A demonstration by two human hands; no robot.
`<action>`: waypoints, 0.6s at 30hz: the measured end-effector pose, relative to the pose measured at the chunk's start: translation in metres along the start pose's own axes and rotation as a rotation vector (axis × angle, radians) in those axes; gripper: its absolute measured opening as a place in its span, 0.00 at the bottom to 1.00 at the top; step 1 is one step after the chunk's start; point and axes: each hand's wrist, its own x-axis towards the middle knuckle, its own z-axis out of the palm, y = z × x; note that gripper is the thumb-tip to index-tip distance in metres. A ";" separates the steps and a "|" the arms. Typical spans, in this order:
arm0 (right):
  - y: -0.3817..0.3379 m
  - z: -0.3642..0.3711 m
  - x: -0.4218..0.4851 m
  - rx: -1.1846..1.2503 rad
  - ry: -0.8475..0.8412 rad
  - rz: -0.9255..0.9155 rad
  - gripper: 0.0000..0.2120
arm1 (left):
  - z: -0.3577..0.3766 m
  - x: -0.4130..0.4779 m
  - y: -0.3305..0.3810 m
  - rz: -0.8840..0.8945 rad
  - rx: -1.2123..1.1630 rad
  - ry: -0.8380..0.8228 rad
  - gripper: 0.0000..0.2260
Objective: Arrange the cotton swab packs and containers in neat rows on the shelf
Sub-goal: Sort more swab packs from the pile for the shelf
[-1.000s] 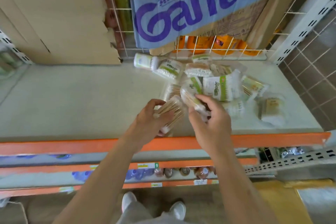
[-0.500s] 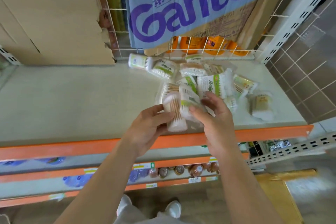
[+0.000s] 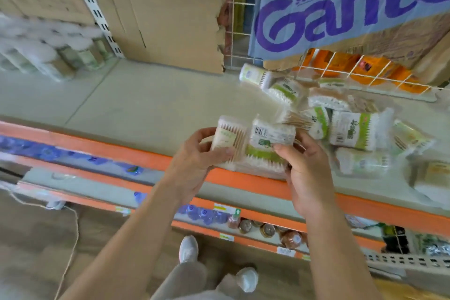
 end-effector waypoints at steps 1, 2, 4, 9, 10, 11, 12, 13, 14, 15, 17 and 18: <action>0.004 0.010 0.002 -0.030 -0.029 0.009 0.16 | -0.011 -0.007 0.002 0.019 0.036 0.044 0.31; 0.007 0.021 0.003 -0.057 -0.048 0.016 0.16 | -0.023 -0.014 0.003 0.039 0.069 0.084 0.32; 0.015 0.044 0.004 -0.088 -0.077 0.024 0.15 | -0.047 -0.028 0.005 0.070 0.099 0.163 0.31; 0.032 0.110 -0.007 -0.116 -0.176 0.039 0.15 | -0.106 -0.061 0.015 0.124 0.110 0.373 0.30; 0.035 0.124 -0.011 -0.118 -0.192 0.043 0.15 | -0.118 -0.068 0.017 0.133 0.109 0.398 0.30; 0.037 0.139 -0.014 -0.113 -0.205 0.047 0.14 | -0.131 -0.074 0.019 0.136 0.097 0.421 0.28; 0.041 0.154 -0.017 -0.104 -0.213 0.050 0.14 | -0.146 -0.079 0.022 0.140 0.070 0.442 0.26; 0.044 0.170 -0.021 -0.098 -0.216 0.052 0.15 | -0.161 -0.085 0.024 0.145 0.038 0.459 0.23; 0.048 0.186 -0.024 -0.093 -0.216 0.050 0.15 | -0.177 -0.092 0.028 0.147 0.005 0.471 0.21; 0.052 0.203 -0.029 -0.086 -0.220 0.046 0.14 | -0.194 -0.098 0.033 0.150 -0.025 0.477 0.20; 0.061 0.238 -0.038 -0.075 -0.236 0.033 0.14 | -0.231 -0.112 0.044 0.175 -0.065 0.486 0.21; 0.065 0.255 -0.042 -0.071 -0.243 0.027 0.14 | -0.249 -0.118 0.050 0.192 -0.068 0.490 0.22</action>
